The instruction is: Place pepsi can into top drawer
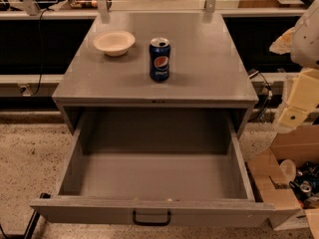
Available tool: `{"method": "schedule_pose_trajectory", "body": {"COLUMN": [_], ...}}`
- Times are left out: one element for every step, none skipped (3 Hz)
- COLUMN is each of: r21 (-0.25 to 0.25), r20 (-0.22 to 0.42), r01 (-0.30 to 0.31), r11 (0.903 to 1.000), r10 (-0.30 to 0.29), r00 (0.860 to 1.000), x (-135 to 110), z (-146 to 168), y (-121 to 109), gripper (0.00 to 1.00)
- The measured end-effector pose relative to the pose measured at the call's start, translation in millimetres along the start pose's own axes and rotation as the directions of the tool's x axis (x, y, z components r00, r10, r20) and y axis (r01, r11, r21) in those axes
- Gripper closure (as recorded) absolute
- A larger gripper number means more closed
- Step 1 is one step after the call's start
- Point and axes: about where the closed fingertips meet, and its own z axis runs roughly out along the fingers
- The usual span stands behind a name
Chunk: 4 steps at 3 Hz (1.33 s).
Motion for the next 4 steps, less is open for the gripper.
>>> {"method": "schedule_pose_trajectory", "body": {"r21": [0.014, 0.023, 0.026, 0.042], "r20": [0.008, 0.069, 0.178, 0.312], "r01": [0.003, 0.039, 0.088, 0.073], "r11": [0.9999, 0.9990, 0.9957, 0.9964], "r10": [-0.003, -0.041, -0.092, -0.083], "r00": [1.000, 0.997, 0.980, 0.947], "x": [-3.5, -30.5, -69.2, -100.4], "z": [-0.6, 11.6, 35.4, 57.1], "y": [-4.0, -30.5, -61.1, -92.1], "gripper": [0.00, 0.00, 0.00, 0.00]}}
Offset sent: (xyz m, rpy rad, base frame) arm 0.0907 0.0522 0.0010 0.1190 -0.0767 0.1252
